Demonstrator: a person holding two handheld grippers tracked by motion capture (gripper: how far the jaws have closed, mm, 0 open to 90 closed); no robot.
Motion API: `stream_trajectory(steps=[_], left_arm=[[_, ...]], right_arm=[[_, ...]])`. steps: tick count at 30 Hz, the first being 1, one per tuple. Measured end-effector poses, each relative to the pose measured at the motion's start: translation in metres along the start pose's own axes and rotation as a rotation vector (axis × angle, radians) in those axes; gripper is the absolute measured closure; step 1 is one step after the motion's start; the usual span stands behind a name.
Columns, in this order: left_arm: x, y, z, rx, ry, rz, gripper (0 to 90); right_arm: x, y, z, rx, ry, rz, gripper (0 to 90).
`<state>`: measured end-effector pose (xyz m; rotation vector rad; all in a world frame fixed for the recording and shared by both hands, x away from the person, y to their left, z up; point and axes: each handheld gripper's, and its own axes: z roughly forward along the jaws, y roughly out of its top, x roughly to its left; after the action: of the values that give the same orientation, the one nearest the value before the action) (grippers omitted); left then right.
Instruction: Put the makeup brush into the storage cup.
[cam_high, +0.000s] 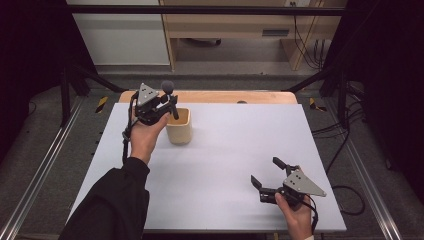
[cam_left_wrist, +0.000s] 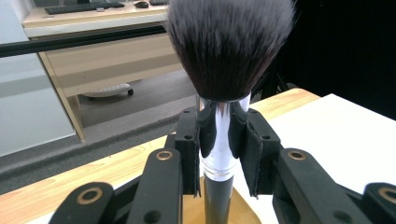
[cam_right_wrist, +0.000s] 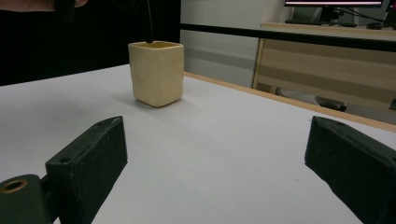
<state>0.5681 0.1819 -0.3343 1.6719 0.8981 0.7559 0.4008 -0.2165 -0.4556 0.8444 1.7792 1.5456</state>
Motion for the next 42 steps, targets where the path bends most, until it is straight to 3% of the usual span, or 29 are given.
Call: stream_trajectory(steps=[17, 42], left_arm=[[0.005, -0.021, 0.002, 0.024, 0.008, -0.018, 70.5], [0.000, -0.040, 0.009, 0.057, -0.002, -0.027, 70.4]], right_arm=[[0.001, -0.001, 0.001, 0.010, -0.002, -0.010, 6.2], [0.002, -0.001, 0.001, 0.020, 0.000, -0.011, 6.1]])
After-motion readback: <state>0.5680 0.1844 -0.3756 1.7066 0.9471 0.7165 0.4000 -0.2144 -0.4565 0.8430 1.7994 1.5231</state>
